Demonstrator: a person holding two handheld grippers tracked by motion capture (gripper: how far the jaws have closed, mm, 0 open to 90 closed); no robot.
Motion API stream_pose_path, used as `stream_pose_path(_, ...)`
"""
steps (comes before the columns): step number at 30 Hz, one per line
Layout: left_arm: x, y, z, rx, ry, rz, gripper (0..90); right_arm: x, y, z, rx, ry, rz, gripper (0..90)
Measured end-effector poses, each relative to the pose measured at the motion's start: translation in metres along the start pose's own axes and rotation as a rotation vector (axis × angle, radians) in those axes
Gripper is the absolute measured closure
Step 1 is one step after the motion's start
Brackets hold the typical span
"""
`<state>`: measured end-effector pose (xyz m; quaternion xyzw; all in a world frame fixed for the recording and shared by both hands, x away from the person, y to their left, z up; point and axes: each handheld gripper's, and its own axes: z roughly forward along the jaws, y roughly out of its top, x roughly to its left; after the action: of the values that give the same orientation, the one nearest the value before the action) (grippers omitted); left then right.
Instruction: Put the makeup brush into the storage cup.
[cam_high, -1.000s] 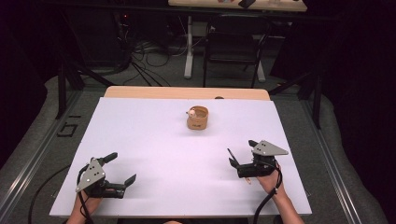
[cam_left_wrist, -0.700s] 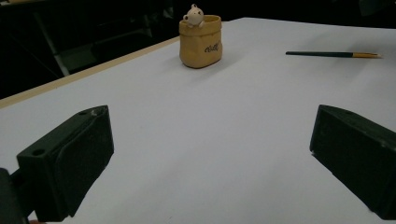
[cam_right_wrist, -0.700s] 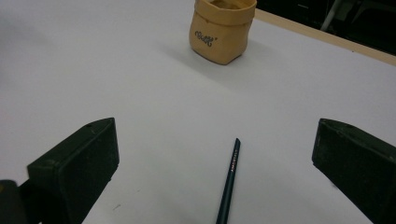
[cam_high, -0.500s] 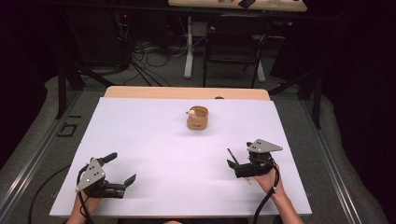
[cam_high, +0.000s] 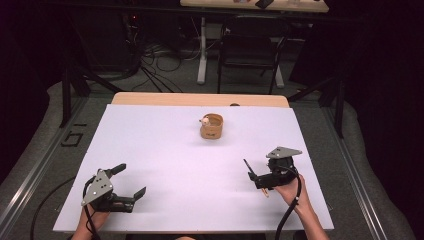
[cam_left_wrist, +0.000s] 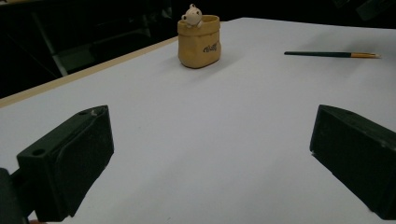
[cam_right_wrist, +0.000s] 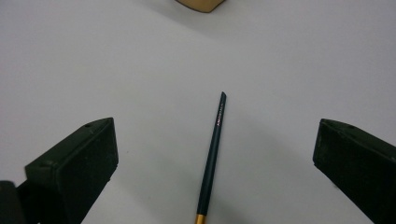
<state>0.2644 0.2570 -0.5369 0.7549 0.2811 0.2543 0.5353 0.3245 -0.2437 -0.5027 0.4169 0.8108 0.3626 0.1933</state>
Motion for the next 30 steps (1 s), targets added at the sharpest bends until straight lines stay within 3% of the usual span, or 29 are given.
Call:
stream_pose_path(9,0.000,0.000,0.000,0.004,0.002,-0.001,0.0,-0.001,0.003,0.000,0.068,-0.007,0.025,0.0)
stream_pose_path(17,0.000,0.000,0.000,0.005,0.003,0.000,0.0,-0.001,0.008,0.005,0.169,0.011,0.045,0.0)
stream_pose_path(27,0.000,0.000,0.000,0.006,0.003,0.002,0.0,-0.001,0.012,0.009,0.263,0.007,0.031,0.0)
stream_pose_path(30,0.000,0.000,0.000,0.006,0.003,0.001,0.0,0.000,0.012,0.012,0.260,0.001,0.030,0.0)
